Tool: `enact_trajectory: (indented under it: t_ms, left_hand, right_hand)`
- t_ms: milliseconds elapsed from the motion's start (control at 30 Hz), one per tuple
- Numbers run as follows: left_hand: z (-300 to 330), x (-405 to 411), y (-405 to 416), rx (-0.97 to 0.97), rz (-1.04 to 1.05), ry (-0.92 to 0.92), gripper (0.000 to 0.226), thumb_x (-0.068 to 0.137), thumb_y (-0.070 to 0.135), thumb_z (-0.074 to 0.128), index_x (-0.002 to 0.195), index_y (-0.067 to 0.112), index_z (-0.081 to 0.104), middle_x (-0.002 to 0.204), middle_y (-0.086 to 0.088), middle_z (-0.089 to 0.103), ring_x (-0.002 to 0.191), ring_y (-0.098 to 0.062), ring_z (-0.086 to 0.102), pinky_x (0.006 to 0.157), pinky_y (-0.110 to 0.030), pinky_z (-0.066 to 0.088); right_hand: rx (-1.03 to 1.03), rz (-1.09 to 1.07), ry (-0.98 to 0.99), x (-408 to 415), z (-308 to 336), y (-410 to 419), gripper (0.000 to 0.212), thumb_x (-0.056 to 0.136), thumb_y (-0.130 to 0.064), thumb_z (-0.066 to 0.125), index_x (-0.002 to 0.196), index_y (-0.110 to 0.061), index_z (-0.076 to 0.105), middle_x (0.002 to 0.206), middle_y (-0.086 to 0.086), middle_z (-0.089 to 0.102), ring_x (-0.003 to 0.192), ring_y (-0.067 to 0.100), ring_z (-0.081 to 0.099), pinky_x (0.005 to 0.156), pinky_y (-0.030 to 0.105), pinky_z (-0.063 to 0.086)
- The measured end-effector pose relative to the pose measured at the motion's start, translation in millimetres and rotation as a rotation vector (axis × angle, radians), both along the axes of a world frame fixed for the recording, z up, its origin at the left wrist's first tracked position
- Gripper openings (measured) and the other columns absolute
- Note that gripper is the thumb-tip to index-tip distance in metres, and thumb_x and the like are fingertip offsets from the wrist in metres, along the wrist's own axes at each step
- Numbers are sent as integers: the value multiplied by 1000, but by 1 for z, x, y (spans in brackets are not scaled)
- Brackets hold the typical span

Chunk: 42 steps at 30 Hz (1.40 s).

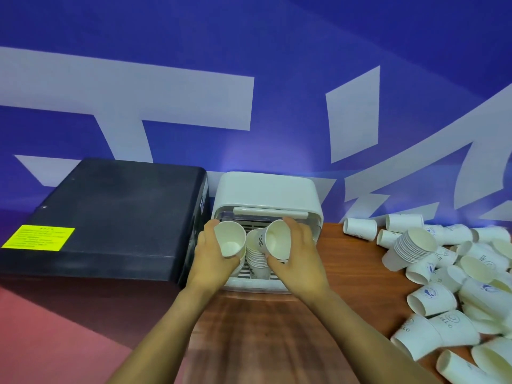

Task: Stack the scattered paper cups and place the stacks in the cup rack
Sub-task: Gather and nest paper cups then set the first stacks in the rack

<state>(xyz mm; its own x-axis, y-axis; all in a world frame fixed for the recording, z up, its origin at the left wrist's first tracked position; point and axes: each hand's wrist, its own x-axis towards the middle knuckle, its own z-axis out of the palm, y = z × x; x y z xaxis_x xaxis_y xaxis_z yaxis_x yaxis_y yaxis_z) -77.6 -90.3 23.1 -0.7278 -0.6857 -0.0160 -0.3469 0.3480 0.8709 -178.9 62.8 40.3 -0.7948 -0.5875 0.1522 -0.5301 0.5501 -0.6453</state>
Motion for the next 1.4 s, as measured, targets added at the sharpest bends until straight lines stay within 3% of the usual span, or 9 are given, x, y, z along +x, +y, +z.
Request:
enact_trajectory:
  t_ms: [100,233,467,700,967,1167,1300,1400]
  left_hand:
    - [-5,0,-2,12,-8,-82,71,70,18,76,126,25,34,123,-4,44,110,-25,48,91,-44,48]
    - [-10,-2,-4,29,-2,-153,71,71,17,73,129,23,32,126,-6,41,114,-28,45,94,-45,46]
    - [-16,-5,-4,44,6,-235,73,71,21,74,131,23,31,127,-7,38,118,-30,42,95,-47,45]
    - [-18,-7,-4,47,-10,-305,78,74,20,73,137,20,29,133,-9,34,122,-31,41,98,-41,41]
    - [-21,-7,-4,47,-73,-375,91,76,21,72,148,22,16,143,-10,27,129,-32,35,104,-42,38]
    - [-20,-6,4,0,-114,-428,101,78,27,70,152,25,0,158,-7,1,144,-30,12,115,-47,22]
    - [-8,4,27,-159,-122,-356,92,81,30,67,150,31,8,159,-1,-3,146,-23,-1,117,-45,16]
    - [0,5,54,-251,-181,-223,83,81,27,68,148,30,19,157,-1,9,145,-19,6,116,-37,15]
  right_hand:
    - [14,-9,20,0,-1,-2,79,75,-34,72,141,-25,30,134,-1,36,123,15,42,95,29,43]
    - [182,-49,53,-2,3,-2,77,75,-42,66,140,-32,26,135,-7,35,120,16,45,79,31,47]
    - [282,-38,33,-4,8,2,75,72,-44,64,138,-34,29,132,-7,35,114,17,48,76,33,51]
    - [179,11,20,-5,8,-3,77,75,-42,64,142,-30,28,135,-6,35,122,16,41,84,32,48]
    - [453,68,-64,-8,-25,-3,91,78,-55,61,150,-25,13,150,-4,28,136,20,30,103,36,40]
    - [443,98,-184,-13,-35,10,99,75,-54,65,151,-29,6,154,-7,24,139,17,28,107,37,37]
    - [366,62,-195,-11,-28,36,92,77,-48,66,149,-34,11,153,-8,24,134,17,38,103,37,42]
    - [305,25,-262,-6,-28,70,82,79,-41,67,147,-37,20,145,-5,35,128,17,44,100,36,44]
